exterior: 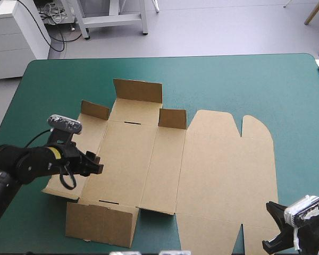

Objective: Fold the box

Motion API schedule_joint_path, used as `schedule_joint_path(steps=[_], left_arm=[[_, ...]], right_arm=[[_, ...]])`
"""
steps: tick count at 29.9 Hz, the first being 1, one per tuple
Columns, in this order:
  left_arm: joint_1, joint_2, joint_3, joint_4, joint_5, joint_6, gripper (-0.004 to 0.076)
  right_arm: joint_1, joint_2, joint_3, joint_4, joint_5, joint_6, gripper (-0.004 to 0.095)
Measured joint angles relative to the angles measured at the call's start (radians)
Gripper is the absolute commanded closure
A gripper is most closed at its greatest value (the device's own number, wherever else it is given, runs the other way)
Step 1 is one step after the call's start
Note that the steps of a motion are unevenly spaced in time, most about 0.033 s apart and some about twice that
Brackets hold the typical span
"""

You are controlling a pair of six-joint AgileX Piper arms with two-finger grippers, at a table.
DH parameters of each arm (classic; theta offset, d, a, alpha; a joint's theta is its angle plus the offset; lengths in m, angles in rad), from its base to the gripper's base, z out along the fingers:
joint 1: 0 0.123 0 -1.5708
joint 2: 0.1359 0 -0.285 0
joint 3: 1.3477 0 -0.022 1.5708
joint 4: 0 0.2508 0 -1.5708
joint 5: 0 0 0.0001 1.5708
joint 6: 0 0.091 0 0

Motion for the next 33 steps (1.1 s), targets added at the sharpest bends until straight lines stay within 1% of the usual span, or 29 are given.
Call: schedule_joint_path(steps=[4,6,8,14,17,23,28,33], left_arm=[[0.057,0.160,-0.123,-0.021,0.130,0.054,0.0269],[0.102,0.224,-0.168,-0.053,0.176,0.104,0.0269],[0.151,0.272,-0.201,-0.095,0.200,0.155,0.0269],[0.333,0.362,-0.233,-0.237,0.210,0.323,0.0269],[0.433,0.387,-0.234,-0.259,0.210,0.371,0.0269],[0.580,0.422,-0.225,-0.273,0.209,0.445,0.0269],[0.665,0.483,-0.217,-0.277,0.207,0.479,0.0269],[0.682,0.556,-0.217,-0.284,0.202,0.498,0.0269]], right_arm=[[0.000,0.000,0.000,0.000,0.011,0.000,0.0929],[0.000,0.000,0.000,0.000,0.018,0.000,0.0929],[0.000,0.000,0.001,0.000,0.021,0.000,0.0929],[0.000,0.000,0.001,0.000,0.023,0.000,0.0929],[0.000,0.000,0.001,0.000,0.026,0.000,0.0929],[0.000,0.000,0.001,0.000,0.041,0.000,0.0929],[0.000,0.000,0.001,0.000,0.044,0.000,0.0929],[0.000,0.000,0.001,0.000,0.045,0.000,0.0929]])
